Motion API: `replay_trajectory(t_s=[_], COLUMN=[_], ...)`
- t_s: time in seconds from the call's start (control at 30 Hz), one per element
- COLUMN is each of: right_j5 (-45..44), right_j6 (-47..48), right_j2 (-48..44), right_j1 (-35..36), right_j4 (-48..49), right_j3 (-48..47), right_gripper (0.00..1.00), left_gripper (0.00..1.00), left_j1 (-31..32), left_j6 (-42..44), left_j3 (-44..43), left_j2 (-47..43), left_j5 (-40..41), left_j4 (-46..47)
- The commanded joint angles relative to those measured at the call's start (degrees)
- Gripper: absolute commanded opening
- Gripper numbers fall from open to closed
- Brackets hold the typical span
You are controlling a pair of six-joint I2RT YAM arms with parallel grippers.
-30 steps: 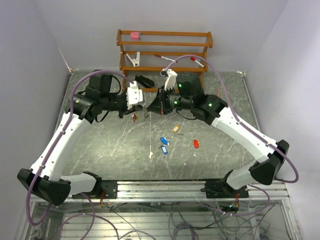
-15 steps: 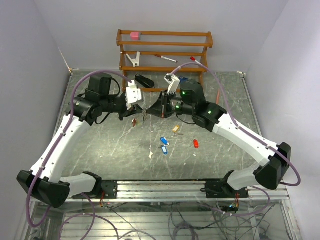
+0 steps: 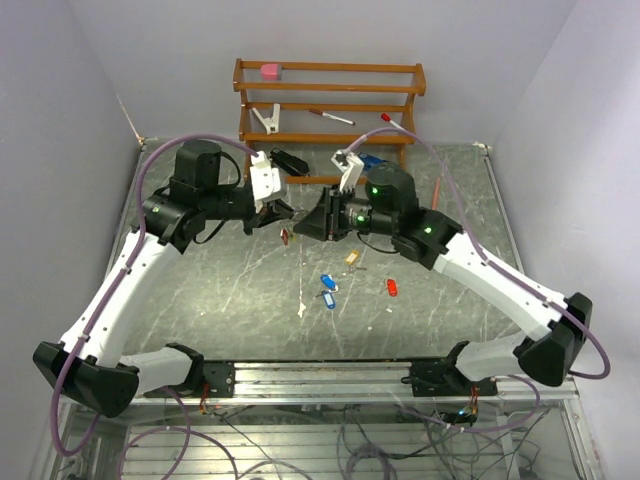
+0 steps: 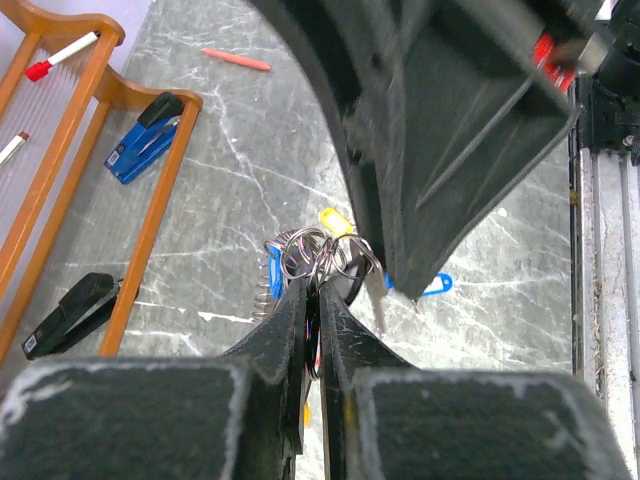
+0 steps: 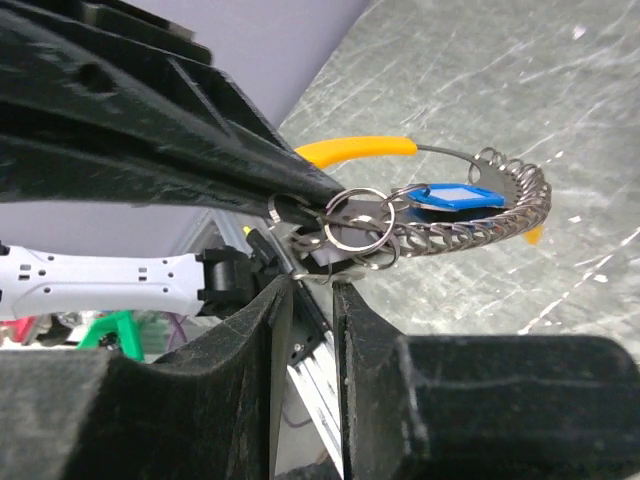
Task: Put the keys on the keyring
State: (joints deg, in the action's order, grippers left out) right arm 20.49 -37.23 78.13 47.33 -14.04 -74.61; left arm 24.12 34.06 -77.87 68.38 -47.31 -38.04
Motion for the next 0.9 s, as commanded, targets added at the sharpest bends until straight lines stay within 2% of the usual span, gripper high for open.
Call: replay_trajectory(t_s=[0.0,0.07,0.2,0.3,0.47,0.63,0.87], right_j5=[-4.3,-5.9,-8.8,-8.9,-5.8,-4.3,-4.4], right_j6=[7.4,9.8,12.5,13.6,15.9,19.1,22.5], right_j2=[-5.4,-6.2,-8.0,-8.2,-5.5,-4.7,-3.2], right_j1=[0.1,0.0,0.0,0.0,0.1,0.4,1.6], right_j4=[-6.8,-11.2,-14.0,-13.0,-11.2,-8.3,-9.2], right_j3=[-5.1,-7.2,-8.9,-9.5,-9.3,-8.0,-10.0], right_gripper=[0.24,0.24,0.24,0.23,0.15,0.15,0.16], left_gripper=[0.07,0.07,0.07,0.07,0.07,0.07,0.07], left_j1=[0.3,0.3,0.2,0.2,0.2,0.2,0.2], left_j6=[-0.8,-1.0,-2.0,-2.1,-2.9,-3.3,-3.2], left_j3=[-0.3,-0.2,-0.2,-1.0,-1.7,-2.3,-3.0], left_j2=[-0.8,-0.8,-0.7,-0.4,0.2,1.0,2.2], left_j5=[-2.9,-3.3,-4.2,-4.9,-6.1,-9.4,-11.9], left_j4=[3.3,3.6,4.3,3.7,3.3,1.7,-0.1])
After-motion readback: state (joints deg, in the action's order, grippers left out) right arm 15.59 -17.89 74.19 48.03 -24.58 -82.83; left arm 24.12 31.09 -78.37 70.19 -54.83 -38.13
